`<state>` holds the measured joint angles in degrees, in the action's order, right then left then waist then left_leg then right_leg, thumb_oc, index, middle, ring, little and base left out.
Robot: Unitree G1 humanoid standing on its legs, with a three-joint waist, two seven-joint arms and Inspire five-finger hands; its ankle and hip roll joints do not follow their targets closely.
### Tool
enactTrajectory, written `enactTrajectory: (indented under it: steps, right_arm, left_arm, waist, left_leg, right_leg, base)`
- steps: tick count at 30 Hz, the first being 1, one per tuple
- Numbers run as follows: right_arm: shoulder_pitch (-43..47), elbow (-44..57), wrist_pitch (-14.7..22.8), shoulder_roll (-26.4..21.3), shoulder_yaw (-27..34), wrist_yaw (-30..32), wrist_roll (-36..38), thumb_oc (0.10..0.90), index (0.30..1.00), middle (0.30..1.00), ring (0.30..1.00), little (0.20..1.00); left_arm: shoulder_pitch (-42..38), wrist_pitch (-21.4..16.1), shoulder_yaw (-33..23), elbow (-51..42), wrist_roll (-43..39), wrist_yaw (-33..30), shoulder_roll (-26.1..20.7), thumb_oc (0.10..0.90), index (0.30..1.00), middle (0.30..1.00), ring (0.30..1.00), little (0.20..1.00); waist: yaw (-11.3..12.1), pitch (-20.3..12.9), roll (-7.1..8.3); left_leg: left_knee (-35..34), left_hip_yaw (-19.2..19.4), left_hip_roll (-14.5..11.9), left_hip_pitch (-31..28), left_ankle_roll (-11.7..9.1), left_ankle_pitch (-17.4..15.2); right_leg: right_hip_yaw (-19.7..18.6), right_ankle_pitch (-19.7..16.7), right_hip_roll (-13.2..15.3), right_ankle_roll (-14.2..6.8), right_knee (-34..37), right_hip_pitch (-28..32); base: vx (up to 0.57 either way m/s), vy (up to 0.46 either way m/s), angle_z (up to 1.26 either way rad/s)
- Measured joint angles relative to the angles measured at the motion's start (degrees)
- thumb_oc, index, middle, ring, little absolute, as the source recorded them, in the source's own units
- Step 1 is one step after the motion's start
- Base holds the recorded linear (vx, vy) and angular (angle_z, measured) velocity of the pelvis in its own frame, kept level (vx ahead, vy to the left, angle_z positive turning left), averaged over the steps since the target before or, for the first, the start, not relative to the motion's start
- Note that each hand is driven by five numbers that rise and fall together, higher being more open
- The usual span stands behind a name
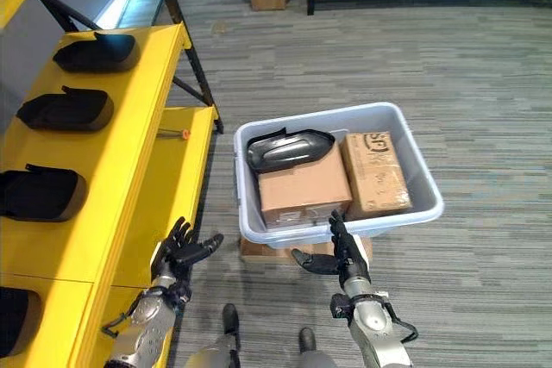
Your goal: Move parts from the plastic box to the shelf.
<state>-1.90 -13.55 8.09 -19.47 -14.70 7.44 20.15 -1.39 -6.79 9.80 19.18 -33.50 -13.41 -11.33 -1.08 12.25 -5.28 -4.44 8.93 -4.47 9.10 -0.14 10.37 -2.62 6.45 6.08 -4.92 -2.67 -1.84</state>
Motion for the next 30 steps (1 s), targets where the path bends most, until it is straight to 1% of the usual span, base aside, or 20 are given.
enactTrajectory:
  steps: [1,3,4,7,10,12,14,17,18,19,20,21,22,23,24,25,26,27,29,30]
  right_arm:
    - [0.6,0.0,0.0,0.4,-0.4,-0.1,0.0,0.9,1.0,1.0,1.0,1.0]
    - [1.1,0.0,0.0,1.0,-0.4,-0.5,0.0,0.9,1.0,1.0,1.0,1.0]
    - [1.9,0.0,-0.1,1.0,-0.4,-0.5,-0.1,0.9,1.0,1.0,1.0,1.0]
    - [2.2,0.0,-0.1,0.6,-0.2,-0.4,-0.5,0.9,1.0,1.0,1.0,1.0]
    - [2.8,0.0,-0.4,0.3,-0.2,-0.4,-0.5,0.9,1.0,1.0,1.0,1.0]
    - [3.7,0.4,-0.8,-0.8,-0.3,-0.4,-1.0,0.9,1.0,1.0,1.0,1.0]
    - [5.0,0.5,-0.8,-1.3,-0.2,-0.1,-1.1,0.9,1.0,1.0,1.0,1.0]
    - [7.1,1.2,-0.8,-1.4,-0.1,0.4,-1.4,0.9,1.0,1.0,1.0,1.0]
    - [6.9,1.9,-0.7,-1.4,-0.1,0.5,-1.8,0.9,1.0,1.0,1.0,1.0]
    - [7.1,2.1,-0.6,-1.4,-0.2,0.4,-2.0,0.9,1.0,1.0,1.0,1.0]
    - [7.4,2.2,-0.6,-1.1,-0.3,0.3,-2.0,0.9,1.0,1.0,1.0,1.0]
    - [7.4,2.2,-0.6,-1.0,-0.4,0.3,-2.0,0.9,1.0,1.0,1.0,1.0]
    - [7.4,2.2,-0.7,-0.9,-0.5,0.2,-2.0,0.9,1.0,1.0,1.0,1.0]
    - [7.3,2.1,-0.8,-0.9,-0.7,0.1,-2.0,0.9,1.0,1.0,1.0,1.0]
    - [7.3,2.1,-0.8,-0.7,-0.8,0.1,-2.0,0.9,1.0,1.0,1.0,1.0]
    - [6.9,2.1,-0.8,-0.4,-0.9,0.0,-2.0,0.9,1.0,1.0,1.0,1.0]
    - [6.8,2.1,-0.8,-0.3,-1.3,0.2,-2.0,0.9,1.0,1.0,1.0,1.0]
    - [7.5,2.0,-0.9,-0.1,-2.1,0.3,-2.0,0.9,1.0,1.0,1.0,1.0]
    - [7.9,2.1,-0.8,0.4,-3.4,0.1,-2.0,0.9,1.0,1.0,1.0,1.0]
    - [7.8,2.1,-0.8,0.6,-3.7,0.1,-2.0,0.9,1.0,1.0,1.0,1.0]
  left_arm:
    - [-0.3,0.0,0.2,0.0,0.0,0.0,-0.4,0.9,1.0,1.0,1.0,1.0]
    - [-0.4,-0.1,0.2,-0.1,0.0,0.0,-0.9,0.9,1.0,1.0,1.0,1.0]
    - [0.0,-0.1,0.2,-0.1,0.0,-0.1,-0.9,0.9,1.0,1.0,1.0,1.0]
    - [0.5,-0.1,1.4,-0.1,0.0,-0.1,-0.9,0.9,1.0,1.0,1.0,1.0]
    - [0.3,0.0,2.3,-0.1,0.1,0.0,-0.9,0.9,1.0,1.0,1.0,1.0]
    - [-0.1,0.1,2.7,-0.1,0.1,0.0,-0.9,0.9,1.0,1.0,1.0,1.0]
    - [-0.6,0.1,2.7,-0.1,0.1,0.0,-1.0,0.9,1.0,1.0,1.0,1.0]
    - [-1.6,0.1,2.9,-0.1,0.1,-0.1,-1.0,0.9,1.0,1.0,1.0,1.0]
    - [-1.9,0.1,3.0,-0.1,0.1,-0.1,-1.0,0.9,1.0,1.0,1.0,1.0]
    - [-2.4,0.0,3.4,0.0,0.1,-0.2,-1.2,0.9,1.0,1.0,1.0,1.0]
    - [-2.8,0.1,3.7,0.1,0.1,-0.1,-1.3,0.9,1.0,1.0,1.0,1.0]
    - [-3.4,0.1,4.2,0.1,0.1,-0.1,-1.5,0.9,1.0,1.0,1.0,1.0]
    - [-3.7,0.1,4.6,0.1,0.2,0.2,-1.5,0.9,1.0,1.0,1.0,1.0]
    - [-3.8,0.2,5.2,0.1,0.2,0.2,-1.8,0.9,1.0,1.0,1.0,1.0]
    - [-3.8,0.2,5.6,0.1,0.1,0.2,-1.9,0.9,1.0,1.0,1.0,1.0]
    - [-3.8,0.2,6.0,0.1,0.1,0.3,-2.2,0.9,1.0,1.0,1.0,1.0]
    - [-4.1,0.1,6.5,0.0,0.1,0.2,-1.9,0.9,1.0,1.0,1.0,1.0]
    - [-4.3,-0.1,6.4,0.0,0.1,0.1,-2.6,0.9,1.0,1.0,1.0,1.0]
    - [-4.6,-0.2,6.6,0.3,0.1,0.1,-3.5,0.9,1.0,1.0,1.0,1.0]
    - [-4.6,-0.3,6.5,0.7,0.1,0.0,-3.5,0.9,1.0,1.0,1.0,1.0]
  waist:
    - [0.1,0.0,0.11]
    - [0.2,0.0,0.31]
    - [0.2,0.0,0.74]
    - [0.1,0.0,1.53]
    - [0.0,-0.1,2.55]
    - [0.0,-0.1,2.79]
    - [0.0,-0.1,2.97]
    - [0.0,-0.4,3.06]
    - [-0.2,-0.4,3.24]
    - [-0.2,-0.5,3.26]
    - [-0.4,-0.5,3.14]
    - [-0.3,-0.5,3.11]
    - [-0.3,-0.5,3.15]
    - [-0.2,-0.5,3.21]
    - [-0.3,-0.5,3.19]
    - [-0.6,-0.5,3.17]
    - [-0.7,-0.4,3.29]
    - [-0.2,-0.3,3.3]
    - [-0.4,0.0,4.13]
    - [-0.6,0.0,4.18]
  left_leg:
    - [0.0,0.0,0.7,-0.1,0.5,-0.4]
    - [0.0,0.3,1.3,-0.2,0.8,-0.6]
    - [0.0,0.4,1.6,-0.1,0.9,-0.7]
    - [0.1,0.3,1.6,0.2,1.0,-0.9]
    - [2.6,0.4,1.6,2.0,1.2,-2.4]
    - [4.4,0.4,1.6,2.9,1.5,-3.6]
    - [4.8,0.5,1.9,3.0,1.6,-4.0]
    - [6.6,0.2,2.2,4.3,2.6,-5.5]
    - [6.7,0.2,2.8,4.4,2.6,-6.0]
    - [7.0,0.3,3.2,4.8,3.2,-6.5]
    - [6.7,0.3,3.2,5.0,2.9,-6.4]
    - [6.3,0.9,3.1,4.9,2.8,-6.3]
    - [6.0,1.6,3.2,4.7,2.9,-6.3]
    - [4.8,2.6,3.5,3.5,2.9,-6.2]
    - [4.4,3.3,3.5,2.9,3.1,-6.2]
    - [4.8,3.5,3.7,2.6,3.5,-6.4]
    - [5.1,3.6,3.8,2.7,4.1,-6.9]
    - [4.5,4.7,3.4,2.8,4.3,-6.9]
    - [4.0,5.1,3.4,2.7,3.6,-6.0]
    - [3.8,5.2,3.3,2.7,3.3,-5.8]
  right_leg:
    - [0.1,-0.2,0.7,-0.4,0.9,0.6]
    - [0.1,-0.6,1.3,-1.1,2.0,1.1]
    - [0.1,-0.8,1.6,-1.1,2.9,1.4]
    - [0.3,-1.0,1.6,-1.1,3.5,1.4]
    - [0.2,-1.2,1.7,-0.9,3.5,0.8]
    - [0.2,-1.1,1.9,-1.0,3.3,0.5]
    - [0.0,-1.1,2.2,-1.1,2.9,0.2]
    - [-0.1,0.3,2.7,-1.8,-0.5,-2.0]
    - [-0.2,0.5,3.0,-2.0,-1.4,-2.7]
    - [-0.1,0.7,2.9,-2.0,-3.4,-4.0]
    - [0.0,1.3,3.0,-2.1,-7.2,-6.3]
    - [0.8,1.6,3.1,-2.3,-10.9,-8.6]
    - [2.8,1.6,4.0,-2.2,-14.2,-10.3]
    - [5.9,1.5,4.8,-2.0,-17.1,-11.9]
    - [7.4,1.3,5.6,-2.1,-18.5,-12.5]
    - [8.1,1.3,6.3,-1.6,-18.7,-12.6]
    - [8.8,1.2,7.4,-1.4,-18.1,-13.2]
    - [11.0,1.1,8.9,-2.2,-16.4,-13.8]
    - [13.2,-2.4,11.2,-4.4,-8.3,-13.6]
    - [13.3,-3.9,11.2,-4.9,-5.2,-13.2]
  base:
    - [0.04,0.053,0.05]
    - [0.04,0.056,0.01]
    - [0.04,0.054,-0.02]
    - [0.04,0.053,0.0]
    - [0.05,0.091,-0.01]
    - [0.04,0.11,-0.05]
    - [0.04,0.131,-0.05]
    - [0.03,0.162,-0.03]
    - [-0.02,0.31,-0.03]
    - [-0.01,0.332,-0.05]
    - [0.02,0.347,-0.17]
    - [0.07,0.21,-0.23]
    - [0.08,0.112,-0.36]
    - [0.05,0.032,-0.37]
    - [0.05,0.006,-0.32]
    - [0.04,-0.018,-0.23]
    - [0.06,-0.074,-0.33]
    - [0.06,-0.136,-0.35]
    - [0.06,-0.121,-0.27]
    - [0.06,-0.058,0.0]
